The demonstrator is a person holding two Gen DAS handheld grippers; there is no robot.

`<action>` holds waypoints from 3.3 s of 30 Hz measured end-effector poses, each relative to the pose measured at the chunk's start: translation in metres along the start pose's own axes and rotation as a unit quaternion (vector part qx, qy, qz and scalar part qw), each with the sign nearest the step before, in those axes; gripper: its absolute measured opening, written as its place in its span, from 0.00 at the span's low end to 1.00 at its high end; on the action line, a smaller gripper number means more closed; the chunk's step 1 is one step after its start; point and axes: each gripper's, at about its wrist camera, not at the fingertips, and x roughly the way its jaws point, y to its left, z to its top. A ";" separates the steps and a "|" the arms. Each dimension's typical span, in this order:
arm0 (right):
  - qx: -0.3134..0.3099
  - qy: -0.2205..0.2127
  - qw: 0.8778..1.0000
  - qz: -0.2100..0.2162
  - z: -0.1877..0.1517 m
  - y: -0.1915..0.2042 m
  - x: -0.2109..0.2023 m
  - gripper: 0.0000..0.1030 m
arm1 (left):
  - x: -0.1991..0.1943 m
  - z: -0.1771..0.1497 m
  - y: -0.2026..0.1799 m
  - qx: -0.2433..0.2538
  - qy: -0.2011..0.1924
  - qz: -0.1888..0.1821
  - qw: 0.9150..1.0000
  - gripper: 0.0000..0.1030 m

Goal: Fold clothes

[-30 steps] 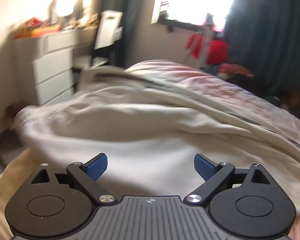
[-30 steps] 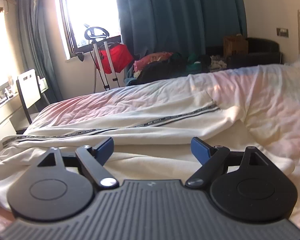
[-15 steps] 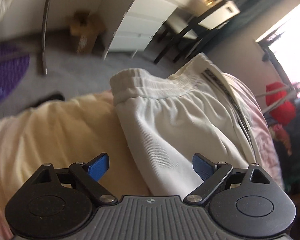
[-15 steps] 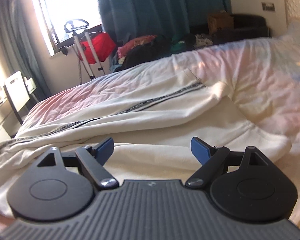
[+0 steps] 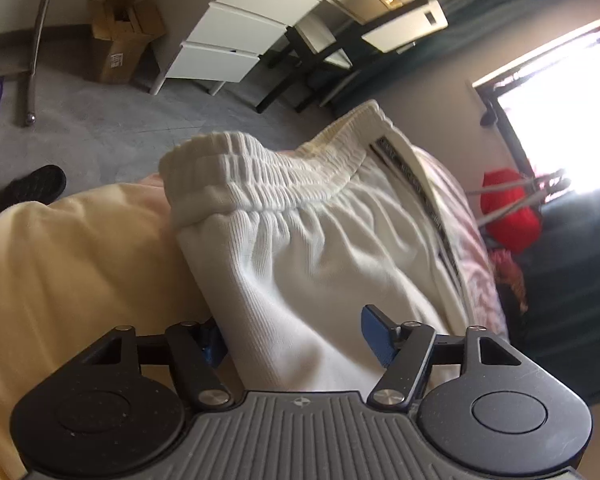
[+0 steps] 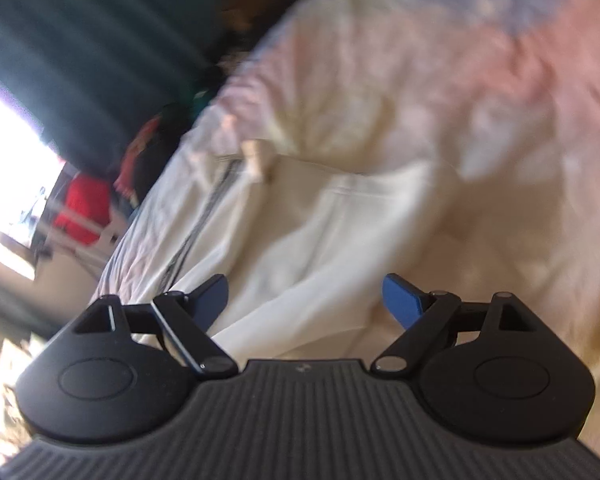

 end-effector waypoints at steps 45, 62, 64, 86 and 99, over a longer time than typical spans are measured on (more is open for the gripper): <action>-0.125 -0.137 0.982 -0.045 0.104 0.216 0.248 0.06 | 0.153 0.122 -0.208 0.052 -0.130 -0.059 0.988 0.10; -0.141 -0.142 0.980 -0.006 0.092 0.191 0.264 0.58 | 0.214 0.119 -0.200 0.110 -0.069 -0.018 0.991 0.57; -0.129 -0.147 0.981 0.009 0.085 0.184 0.236 0.58 | 0.194 0.110 -0.190 0.109 -0.065 -0.035 0.991 0.58; 0.061 -0.011 0.989 0.131 0.039 0.070 0.215 0.58 | 0.166 0.052 -0.120 -0.020 -0.068 -0.014 0.997 0.67; 0.010 -0.076 0.987 0.139 0.054 0.082 0.198 0.11 | 0.135 0.077 -0.156 0.012 -0.096 0.035 0.995 0.17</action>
